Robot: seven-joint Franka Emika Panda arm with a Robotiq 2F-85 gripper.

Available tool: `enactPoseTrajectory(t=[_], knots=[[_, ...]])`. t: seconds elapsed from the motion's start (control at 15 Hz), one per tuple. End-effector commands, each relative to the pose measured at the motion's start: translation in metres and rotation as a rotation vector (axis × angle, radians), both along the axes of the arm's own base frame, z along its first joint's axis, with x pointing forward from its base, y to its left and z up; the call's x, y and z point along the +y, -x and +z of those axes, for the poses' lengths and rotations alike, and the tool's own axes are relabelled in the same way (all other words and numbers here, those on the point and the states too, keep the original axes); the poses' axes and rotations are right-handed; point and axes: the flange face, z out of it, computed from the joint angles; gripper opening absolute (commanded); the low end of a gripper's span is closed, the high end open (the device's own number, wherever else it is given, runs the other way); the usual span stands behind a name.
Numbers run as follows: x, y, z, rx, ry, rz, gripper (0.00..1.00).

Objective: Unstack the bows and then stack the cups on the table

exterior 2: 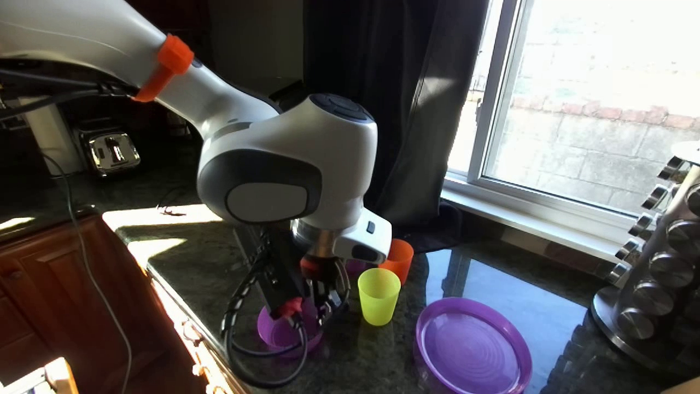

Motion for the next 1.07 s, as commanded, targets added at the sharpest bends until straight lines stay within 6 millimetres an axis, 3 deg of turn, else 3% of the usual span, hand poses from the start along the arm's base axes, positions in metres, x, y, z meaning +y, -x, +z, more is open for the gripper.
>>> enactPoseTrajectory(t=[0.0,0.07,0.27,0.6,1.0], knots=[[0.027,0.007,0.031,-0.059,0.012,-0.017,0.93],[0.037,0.004,0.037,-0.065,0.012,-0.014,0.99],[0.066,-0.009,0.043,-0.059,0.021,-0.013,1.0],[0.101,-0.026,0.026,0.003,0.009,-0.053,0.99],[0.114,-0.036,0.002,0.069,0.0,-0.082,1.0]])
